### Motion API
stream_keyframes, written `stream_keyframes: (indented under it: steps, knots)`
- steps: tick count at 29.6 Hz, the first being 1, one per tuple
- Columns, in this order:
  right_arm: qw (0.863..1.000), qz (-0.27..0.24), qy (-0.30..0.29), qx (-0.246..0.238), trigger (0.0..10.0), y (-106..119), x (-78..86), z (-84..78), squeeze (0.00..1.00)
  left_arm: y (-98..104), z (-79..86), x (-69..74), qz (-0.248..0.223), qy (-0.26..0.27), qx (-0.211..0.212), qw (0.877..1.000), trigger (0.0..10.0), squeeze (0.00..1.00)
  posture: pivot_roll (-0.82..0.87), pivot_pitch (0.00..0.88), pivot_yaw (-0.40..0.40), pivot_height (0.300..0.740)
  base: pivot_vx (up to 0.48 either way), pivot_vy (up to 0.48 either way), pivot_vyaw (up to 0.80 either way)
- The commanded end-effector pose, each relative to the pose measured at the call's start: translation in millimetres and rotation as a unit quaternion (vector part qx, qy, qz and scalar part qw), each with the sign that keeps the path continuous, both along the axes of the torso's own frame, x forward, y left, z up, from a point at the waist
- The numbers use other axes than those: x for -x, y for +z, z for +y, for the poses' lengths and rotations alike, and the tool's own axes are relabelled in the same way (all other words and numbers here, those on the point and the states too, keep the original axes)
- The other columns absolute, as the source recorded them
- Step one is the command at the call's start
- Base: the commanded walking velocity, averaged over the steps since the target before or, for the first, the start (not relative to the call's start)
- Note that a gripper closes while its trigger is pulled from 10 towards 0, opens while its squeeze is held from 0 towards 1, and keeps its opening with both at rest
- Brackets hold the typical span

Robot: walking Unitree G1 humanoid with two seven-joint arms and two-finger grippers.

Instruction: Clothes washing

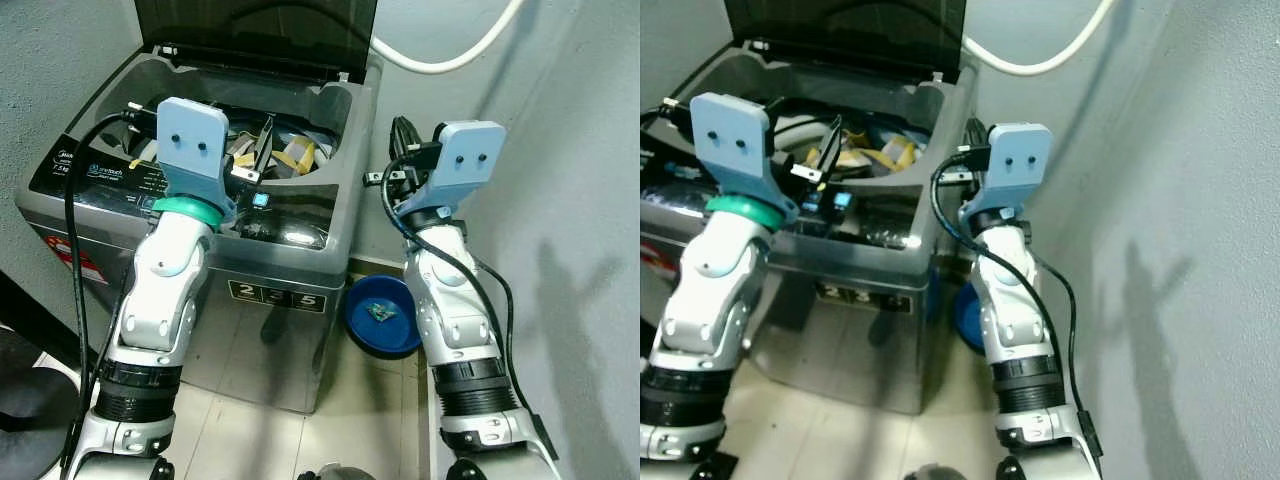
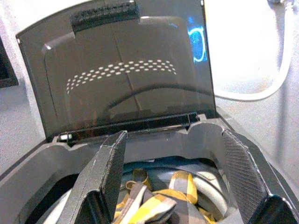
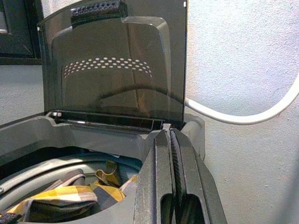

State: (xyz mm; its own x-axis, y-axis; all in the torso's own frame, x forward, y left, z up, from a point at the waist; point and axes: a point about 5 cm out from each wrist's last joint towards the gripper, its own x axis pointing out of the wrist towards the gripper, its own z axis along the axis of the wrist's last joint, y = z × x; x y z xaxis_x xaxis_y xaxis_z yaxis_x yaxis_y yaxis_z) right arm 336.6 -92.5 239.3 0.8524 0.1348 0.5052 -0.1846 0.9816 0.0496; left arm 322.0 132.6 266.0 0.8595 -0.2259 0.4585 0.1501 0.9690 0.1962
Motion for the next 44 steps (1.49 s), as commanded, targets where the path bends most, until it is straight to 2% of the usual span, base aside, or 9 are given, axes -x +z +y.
stream_keyframes:
  steps: [1, 7, 20, 44]
  knots:
    - [1.000, -0.012, 0.003, -0.001, 10.0, 4.8, 1.7, 2.9, 0.00, -1.0, -0.3, -1.1, 0.000, 0.004, -0.002, 1.000, 10.0, 0.00, 0.03, 0.000, 0.003, 0.740, 0.000, 0.000, 0.00]
    - [1.000, -0.009, -0.003, 0.005, 10.0, 3.4, 3.0, 0.2, 0.00, -2.0, 1.3, -1.3, 0.001, 0.010, 0.004, 1.000, 10.0, 0.00, 0.01, 0.000, -0.008, 0.740, 0.000, 0.000, 0.00]
    - [1.000, -0.008, -0.017, 0.006, 10.0, 1.7, 2.4, -5.4, 0.00, -1.5, -2.2, -4.0, 0.002, 0.002, 0.004, 1.000, 10.0, 0.00, 0.00, 0.000, 0.022, 0.740, 0.000, 0.000, 0.00]
    - [1.000, -0.007, -0.016, 0.021, 10.0, 0.2, 2.7, -4.8, 0.00, -0.9, -4.8, -6.0, -0.002, 0.002, 0.006, 1.000, 10.0, 0.00, 0.00, 0.000, 0.014, 0.740, -0.368, 0.000, 0.00]
